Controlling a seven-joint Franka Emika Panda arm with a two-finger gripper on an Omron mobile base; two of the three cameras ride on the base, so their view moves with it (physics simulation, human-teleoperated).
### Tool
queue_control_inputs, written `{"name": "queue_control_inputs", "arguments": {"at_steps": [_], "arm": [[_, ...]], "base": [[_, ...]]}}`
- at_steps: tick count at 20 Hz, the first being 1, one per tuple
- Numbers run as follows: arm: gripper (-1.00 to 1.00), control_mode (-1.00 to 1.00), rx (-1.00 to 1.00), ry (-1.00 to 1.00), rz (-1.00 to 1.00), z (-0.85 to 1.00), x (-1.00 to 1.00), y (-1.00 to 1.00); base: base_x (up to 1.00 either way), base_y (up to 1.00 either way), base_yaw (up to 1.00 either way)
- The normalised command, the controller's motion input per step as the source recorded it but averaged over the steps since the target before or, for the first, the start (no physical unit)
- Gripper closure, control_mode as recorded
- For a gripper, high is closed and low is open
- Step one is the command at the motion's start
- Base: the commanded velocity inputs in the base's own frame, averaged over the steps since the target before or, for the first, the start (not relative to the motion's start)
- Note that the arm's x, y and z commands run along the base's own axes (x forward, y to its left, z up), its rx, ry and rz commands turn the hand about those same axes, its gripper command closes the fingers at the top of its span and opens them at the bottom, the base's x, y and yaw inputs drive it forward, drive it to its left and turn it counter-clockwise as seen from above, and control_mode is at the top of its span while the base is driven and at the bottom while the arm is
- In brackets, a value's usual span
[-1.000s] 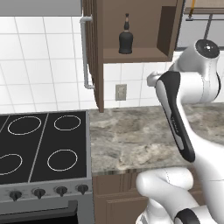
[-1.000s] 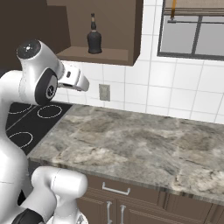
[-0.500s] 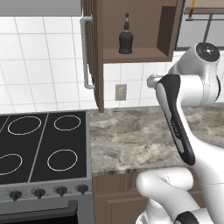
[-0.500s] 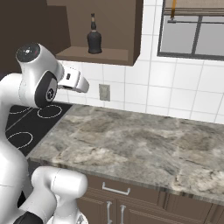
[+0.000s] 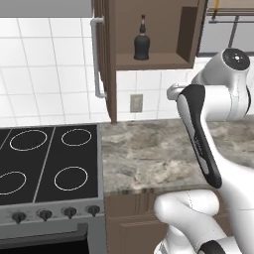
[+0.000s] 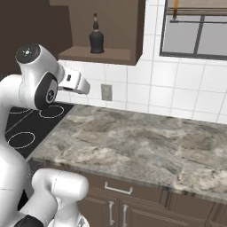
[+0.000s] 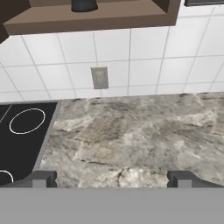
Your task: Sort all alcoholic drinks to one cabinet, and non-alcoholic drinks to the other.
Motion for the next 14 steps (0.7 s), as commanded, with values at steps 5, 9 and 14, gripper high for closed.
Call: {"name": "queue_control_inputs", "arguments": {"at_steps": [5, 9, 14], "arm": [[-1.0, 1.0, 0.0, 0.0, 0.0, 0.0, 0.0, 0.0], [-1.0, 1.0, 0.0, 0.0, 0.0, 0.0, 0.0, 0.0], [-1.0, 1.0, 0.0, 0.0, 0.0, 0.0, 0.0, 0.0]], "base": [[-0.47, -0.1, 0.0], [-0.44, -0.09, 0.0], [-0.23, -0.27, -0.14]]}}
